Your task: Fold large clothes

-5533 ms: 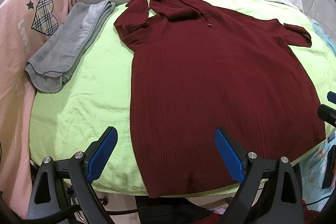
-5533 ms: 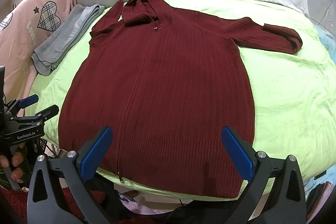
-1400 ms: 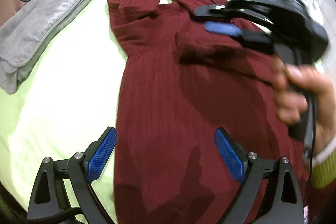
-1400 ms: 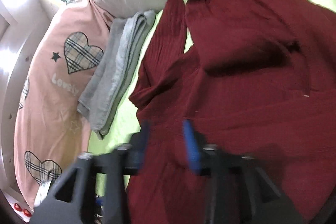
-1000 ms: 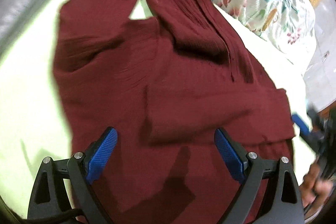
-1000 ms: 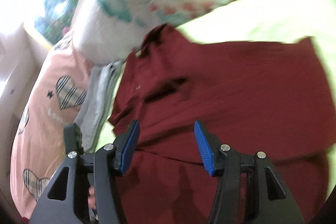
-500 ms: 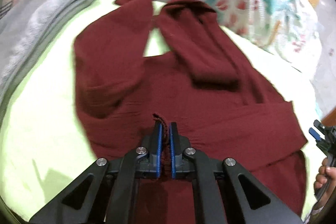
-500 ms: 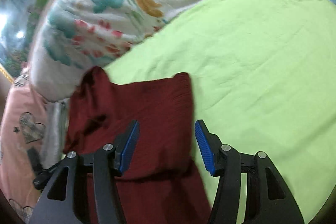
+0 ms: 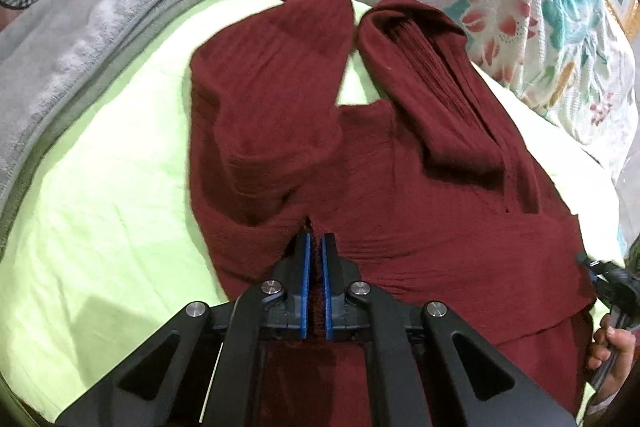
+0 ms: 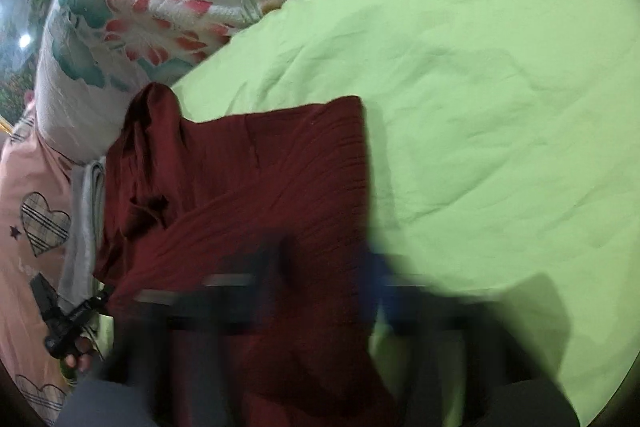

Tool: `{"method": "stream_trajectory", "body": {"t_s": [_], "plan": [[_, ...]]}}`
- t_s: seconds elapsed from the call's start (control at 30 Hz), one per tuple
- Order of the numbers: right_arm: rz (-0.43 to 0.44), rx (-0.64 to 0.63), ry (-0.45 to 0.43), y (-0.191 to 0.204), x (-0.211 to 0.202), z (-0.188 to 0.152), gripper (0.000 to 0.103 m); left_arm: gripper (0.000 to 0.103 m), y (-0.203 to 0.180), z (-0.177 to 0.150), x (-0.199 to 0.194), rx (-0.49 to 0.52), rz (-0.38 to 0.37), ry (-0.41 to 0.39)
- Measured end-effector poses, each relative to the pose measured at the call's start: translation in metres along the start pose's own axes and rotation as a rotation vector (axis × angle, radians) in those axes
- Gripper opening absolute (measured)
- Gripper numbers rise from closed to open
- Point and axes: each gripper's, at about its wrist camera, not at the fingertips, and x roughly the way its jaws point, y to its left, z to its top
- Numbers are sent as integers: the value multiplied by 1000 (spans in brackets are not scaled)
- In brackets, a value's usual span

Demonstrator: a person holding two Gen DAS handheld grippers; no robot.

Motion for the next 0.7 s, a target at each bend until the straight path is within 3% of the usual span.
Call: {"method": "stream_trajectory", "body": {"t_s": [0.13,0.27,0.37,0.43,0.5,0.53,0.6,0.7], "plan": [[-58,-37,-35,-2,-17,9,9,4,-19,-4,-3,50,-32,-1],[-153,-80,-4,1,-11,11,14,4,-23,-7,11,58,-4,26],[-252,-106,-108,14,-37,4,20,5,-18,-7,13,50,-13,38],[-187,-144,-160,31,-52,-7,23,6,-18,-9,13,54,-18,43],[-91,-195,-95,44,-44,-18,32,7,-17,-12,10,45,-23,52],[-76,-196,-47,45,-35,-23,32,6,-16,-13,8,37,-30,54],[-142,-178,3,34,-22,-29,32,7,-12,-16,-2,30,-42,52],[-86,-86,-27,18,-36,-29,32,14,-1,-10,-20,22,-26,27]]}}
